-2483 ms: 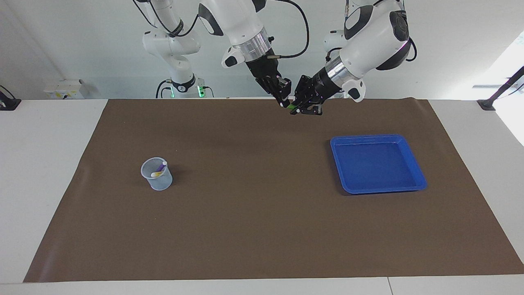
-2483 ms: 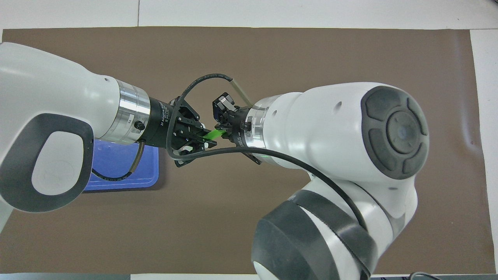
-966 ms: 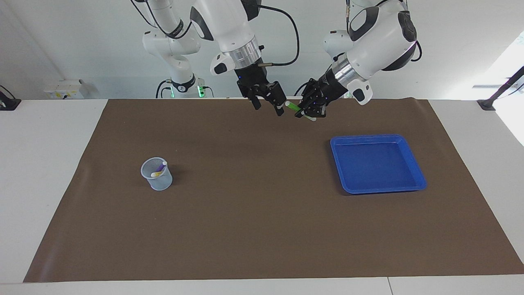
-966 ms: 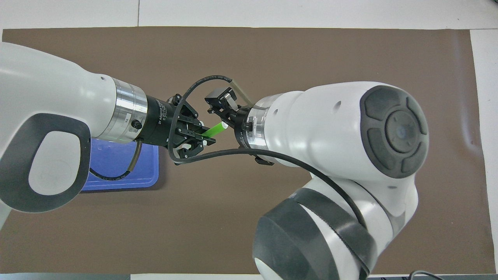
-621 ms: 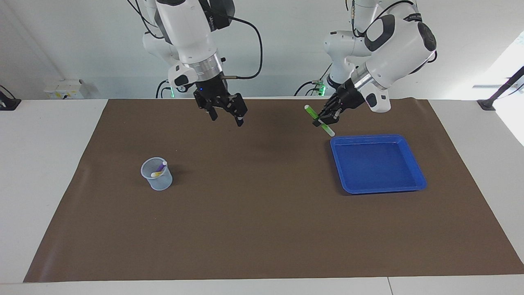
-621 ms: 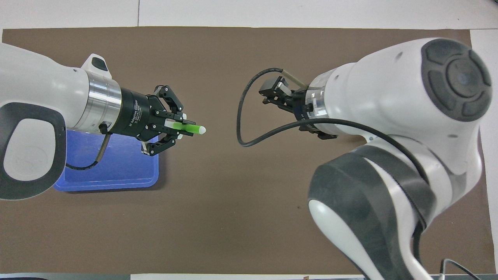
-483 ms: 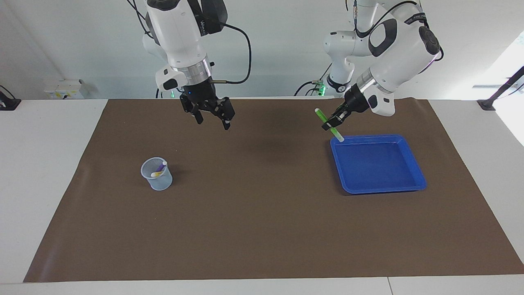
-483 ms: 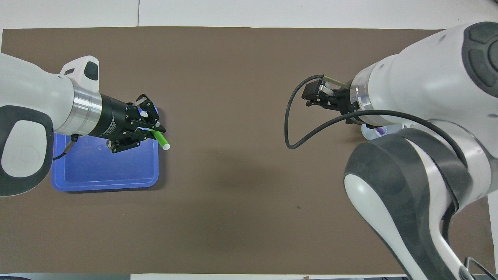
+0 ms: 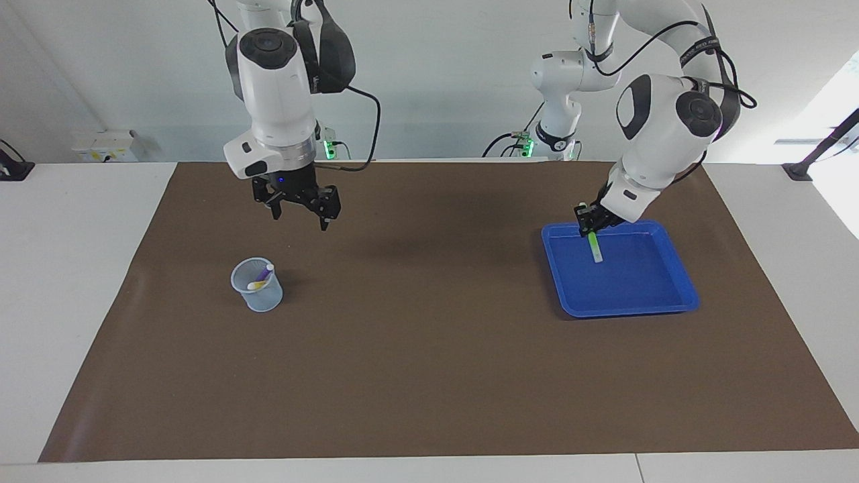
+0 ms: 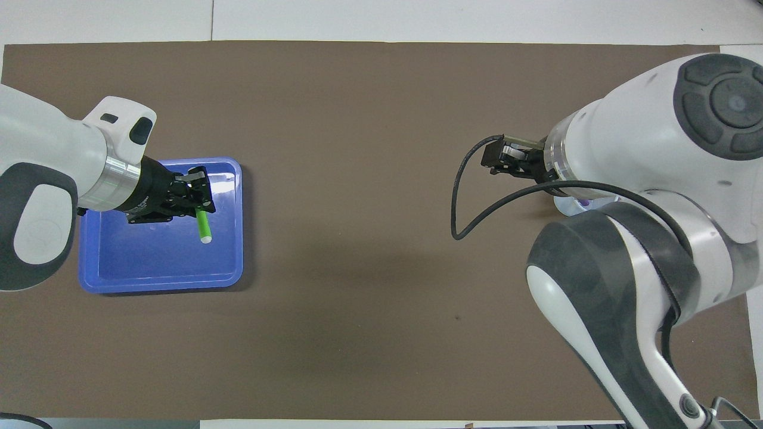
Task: Right arm passes pens to left for tray arrangement
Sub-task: 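Lower the green pen into the tray while the right gripper withdraws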
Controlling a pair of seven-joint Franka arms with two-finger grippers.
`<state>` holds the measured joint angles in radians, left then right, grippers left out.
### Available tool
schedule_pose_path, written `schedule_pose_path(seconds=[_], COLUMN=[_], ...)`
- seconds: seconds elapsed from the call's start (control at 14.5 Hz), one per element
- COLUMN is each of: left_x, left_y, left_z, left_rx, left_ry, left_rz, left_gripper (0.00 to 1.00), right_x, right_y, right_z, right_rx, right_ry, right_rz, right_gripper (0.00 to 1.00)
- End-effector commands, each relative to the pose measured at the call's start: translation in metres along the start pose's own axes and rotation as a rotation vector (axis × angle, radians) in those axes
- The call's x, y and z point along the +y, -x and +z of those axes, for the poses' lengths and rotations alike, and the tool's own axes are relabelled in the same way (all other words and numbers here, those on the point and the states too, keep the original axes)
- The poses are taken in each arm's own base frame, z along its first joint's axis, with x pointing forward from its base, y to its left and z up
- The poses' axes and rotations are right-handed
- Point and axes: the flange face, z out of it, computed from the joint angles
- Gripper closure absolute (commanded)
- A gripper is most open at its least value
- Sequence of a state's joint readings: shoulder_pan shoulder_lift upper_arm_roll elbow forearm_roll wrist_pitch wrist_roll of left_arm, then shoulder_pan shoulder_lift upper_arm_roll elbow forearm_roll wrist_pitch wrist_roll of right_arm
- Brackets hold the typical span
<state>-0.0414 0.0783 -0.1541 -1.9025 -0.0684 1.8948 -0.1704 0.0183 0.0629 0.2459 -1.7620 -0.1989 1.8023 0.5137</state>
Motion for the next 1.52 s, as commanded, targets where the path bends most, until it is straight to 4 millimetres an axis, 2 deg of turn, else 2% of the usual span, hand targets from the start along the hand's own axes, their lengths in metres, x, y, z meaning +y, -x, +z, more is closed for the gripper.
schedule_pose_path(seconds=[0.0,0.14,0.28,0.48,0.62,0.76,0.83,0.9,1.1,1.31,1.45], left_x=[-0.013,-0.033,-0.037,-0.045,-0.046,-0.046,-0.047,-0.047,-0.049,-0.054,-0.054], left_y=[-0.004,-0.005,-0.013,-0.015,-0.013,-0.013,-0.012,-0.010,-0.005,0.002,0.001], left_z=[0.052,0.074,0.096,0.101,0.110,0.111,0.113,0.117,0.122,0.132,0.134], left_rx=[0.052,0.088,0.099,0.110,0.099,0.099,0.095,0.089,0.077,0.088,0.085], left_ry=[-0.043,-0.036,-0.030,-0.027,-0.027,-0.027,-0.028,-0.028,-0.030,-0.030,-0.030], left_rz=[0.064,0.036,0.041,0.029,0.027,0.027,0.025,0.023,0.017,0.011,0.008], left_gripper=[1.00,1.00,1.00,1.00,1.00,1.00,1.00,1.00,1.00,1.00,1.00], right_x=[0.011,0.016,0.032,0.033,0.030,0.029,0.029,0.028,0.025,0.022,0.020], right_y=[-0.009,-0.016,-0.020,-0.019,-0.018,-0.013,-0.010,-0.009,-0.005,-0.003,-0.003], right_z=[0.044,0.067,0.089,0.113,0.126,0.134,0.138,0.139,0.144,0.144,0.142], right_rx=[-0.023,-0.044,-0.048,-0.061,-0.075,-0.049,-0.035,-0.027,-0.008,0.014,0.020], right_ry=[0.111,0.131,0.129,0.182,0.184,0.201,0.228,0.229,0.219,0.247,0.252], right_rz=[-0.086,-0.086,-0.074,-0.112,-0.121,-0.148,-0.173,-0.178,-0.196,-0.226,-0.234], right_gripper=[0.00,0.00,0.00,0.02,0.10,0.14,0.21,0.24,0.27,0.36,0.46])
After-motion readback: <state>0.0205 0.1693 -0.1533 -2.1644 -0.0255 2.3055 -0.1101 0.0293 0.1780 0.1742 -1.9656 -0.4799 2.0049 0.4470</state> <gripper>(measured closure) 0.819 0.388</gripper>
